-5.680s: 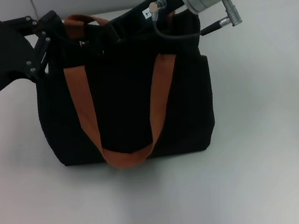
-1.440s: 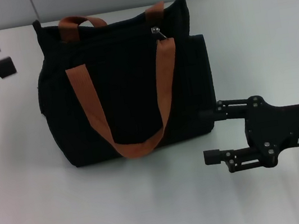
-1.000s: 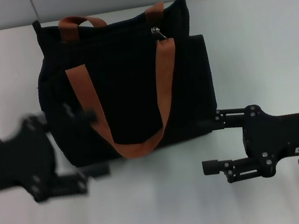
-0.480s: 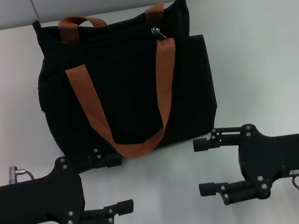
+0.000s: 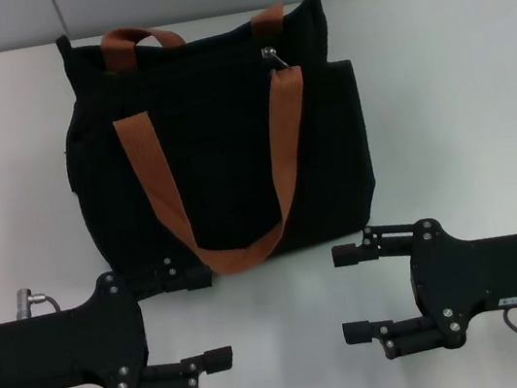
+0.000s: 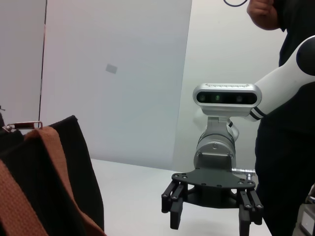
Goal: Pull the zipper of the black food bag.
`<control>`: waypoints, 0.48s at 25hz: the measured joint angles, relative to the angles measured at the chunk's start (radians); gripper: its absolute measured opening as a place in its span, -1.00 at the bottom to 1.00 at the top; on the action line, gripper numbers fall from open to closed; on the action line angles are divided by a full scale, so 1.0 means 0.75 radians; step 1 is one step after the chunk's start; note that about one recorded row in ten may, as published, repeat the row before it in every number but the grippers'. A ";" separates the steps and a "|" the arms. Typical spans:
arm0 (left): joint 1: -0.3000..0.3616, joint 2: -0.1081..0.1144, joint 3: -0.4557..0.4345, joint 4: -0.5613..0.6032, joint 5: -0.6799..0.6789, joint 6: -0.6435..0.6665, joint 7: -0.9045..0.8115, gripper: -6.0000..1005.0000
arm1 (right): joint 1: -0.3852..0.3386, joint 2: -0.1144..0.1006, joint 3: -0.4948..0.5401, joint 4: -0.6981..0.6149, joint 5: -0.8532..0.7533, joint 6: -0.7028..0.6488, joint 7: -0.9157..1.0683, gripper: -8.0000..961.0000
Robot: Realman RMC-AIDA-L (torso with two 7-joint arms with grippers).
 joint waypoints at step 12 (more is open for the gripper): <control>-0.001 0.000 0.001 0.000 0.001 0.001 0.006 0.63 | 0.009 0.000 0.000 0.000 0.000 0.000 0.000 0.58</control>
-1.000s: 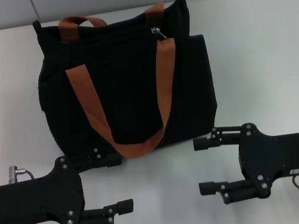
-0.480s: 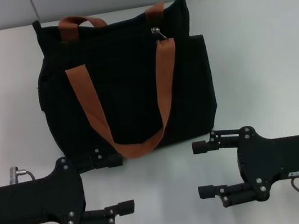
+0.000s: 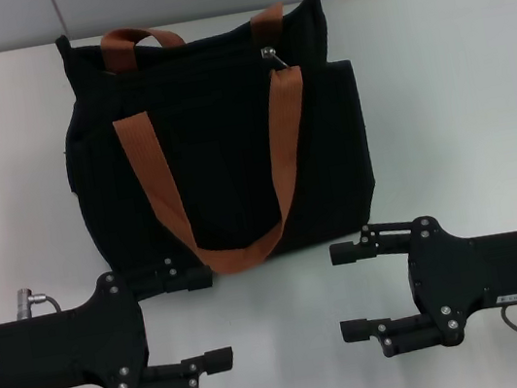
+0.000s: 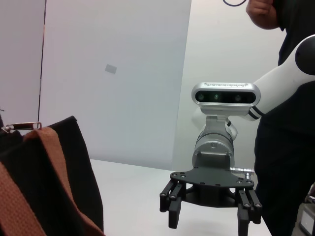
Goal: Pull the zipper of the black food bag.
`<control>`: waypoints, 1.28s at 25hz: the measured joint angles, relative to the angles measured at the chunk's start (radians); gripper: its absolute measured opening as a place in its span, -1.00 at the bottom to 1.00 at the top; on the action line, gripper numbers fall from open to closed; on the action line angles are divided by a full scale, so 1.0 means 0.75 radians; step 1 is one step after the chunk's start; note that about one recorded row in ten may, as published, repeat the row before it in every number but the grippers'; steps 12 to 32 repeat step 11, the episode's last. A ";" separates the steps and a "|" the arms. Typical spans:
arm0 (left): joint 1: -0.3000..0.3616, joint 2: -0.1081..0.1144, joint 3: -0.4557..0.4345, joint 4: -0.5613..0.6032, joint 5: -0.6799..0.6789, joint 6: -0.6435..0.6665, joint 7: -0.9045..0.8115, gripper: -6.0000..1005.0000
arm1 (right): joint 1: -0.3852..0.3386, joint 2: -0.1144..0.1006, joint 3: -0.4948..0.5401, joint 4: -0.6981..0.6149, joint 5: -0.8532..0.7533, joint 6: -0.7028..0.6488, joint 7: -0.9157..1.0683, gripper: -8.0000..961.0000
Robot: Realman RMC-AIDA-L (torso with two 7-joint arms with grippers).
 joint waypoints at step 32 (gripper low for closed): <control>0.002 0.000 0.000 -0.002 0.000 0.000 0.005 0.63 | 0.001 0.000 0.002 0.000 0.006 0.000 0.000 0.58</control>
